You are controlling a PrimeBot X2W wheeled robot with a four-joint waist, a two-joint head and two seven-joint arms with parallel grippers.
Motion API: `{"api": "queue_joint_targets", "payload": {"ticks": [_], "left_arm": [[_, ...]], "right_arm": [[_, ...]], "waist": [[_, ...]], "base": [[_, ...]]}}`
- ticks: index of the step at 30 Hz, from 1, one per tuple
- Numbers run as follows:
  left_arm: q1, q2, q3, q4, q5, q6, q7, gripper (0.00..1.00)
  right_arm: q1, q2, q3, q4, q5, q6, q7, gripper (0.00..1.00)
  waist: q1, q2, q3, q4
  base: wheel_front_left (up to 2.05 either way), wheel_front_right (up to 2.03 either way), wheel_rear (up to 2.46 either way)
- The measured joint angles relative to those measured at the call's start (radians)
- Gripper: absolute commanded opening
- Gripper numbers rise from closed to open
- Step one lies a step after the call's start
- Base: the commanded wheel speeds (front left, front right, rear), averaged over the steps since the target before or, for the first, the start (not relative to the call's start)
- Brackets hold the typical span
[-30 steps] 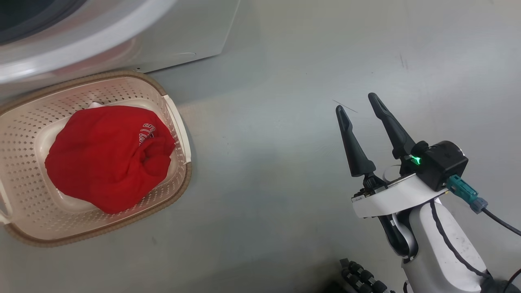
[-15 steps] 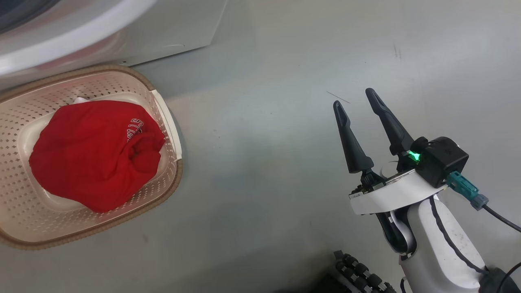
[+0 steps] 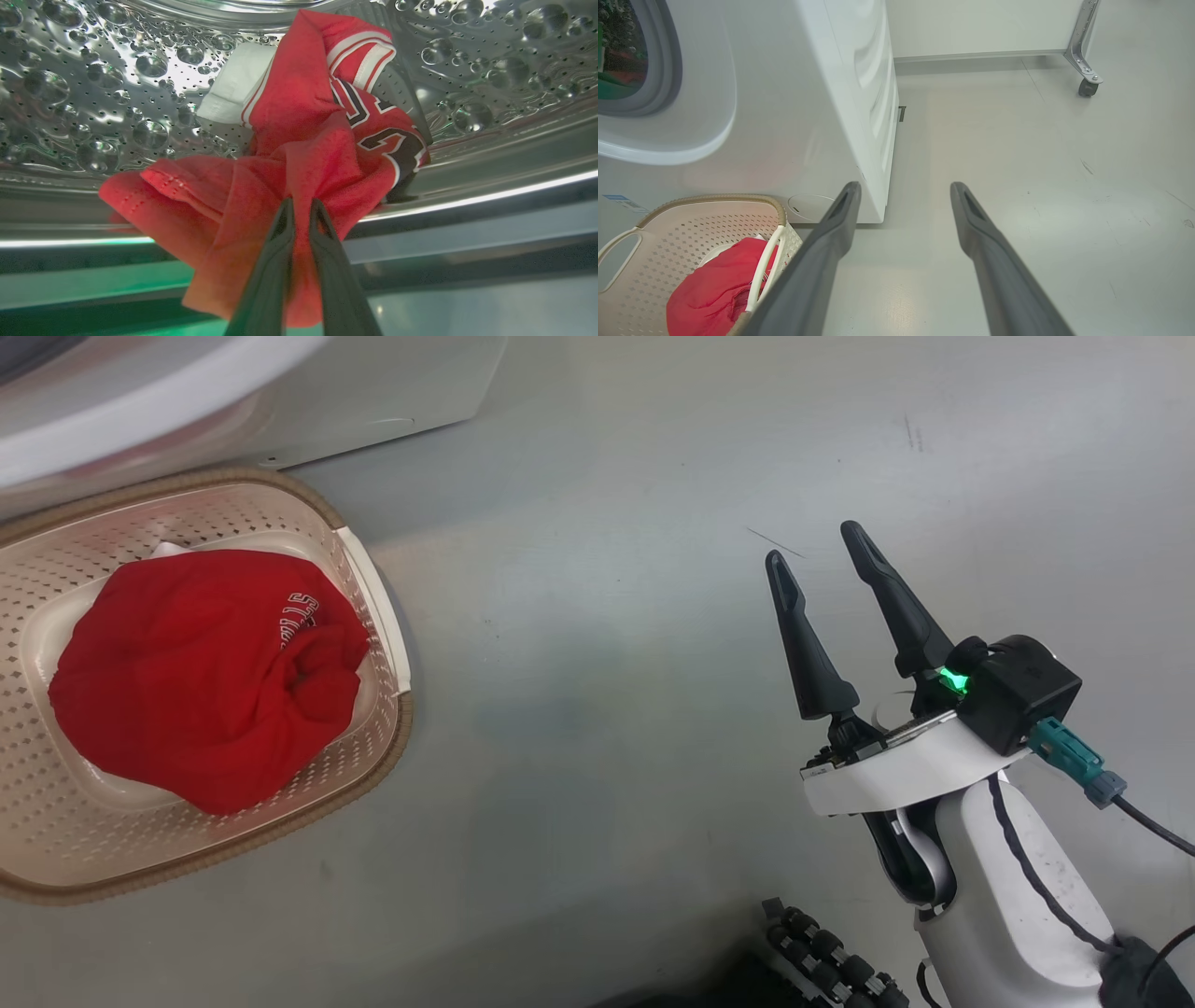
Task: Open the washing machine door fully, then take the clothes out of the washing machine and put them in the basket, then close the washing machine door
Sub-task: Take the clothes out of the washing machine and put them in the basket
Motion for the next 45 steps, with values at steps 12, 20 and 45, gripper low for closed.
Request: {"api": "queue_joint_targets", "payload": {"ticks": [12, 20, 45], "left_arm": [[-0.010, -0.048, 0.001, -0.026, -0.007, 0.005, -0.115, 0.00], [-0.007, -0.079, 0.008, -0.065, -0.014, 0.009, -0.252, 0.00], [0.295, -0.252, 0.019, -0.195, -0.061, 0.017, -0.703, 0.00]], "right_arm": [[-0.015, 0.000, -0.021, 0.000, -0.002, 0.000, 0.000, 1.00], [-0.015, -0.001, -0.033, 0.001, -0.013, 0.000, 0.000, 1.00], [0.005, -0.029, -0.078, 0.038, -0.040, 0.000, -0.001, 1.00]], "waist": [[0.0000, 0.0000, 0.005, 0.029], [0.0000, 0.0000, -0.012, 0.066], [0.0000, 0.0000, -0.162, 0.164]], "base": [[0.00, 0.00, 0.00], [0.00, 0.00, 0.00], [0.00, 0.00, 0.00]]}}
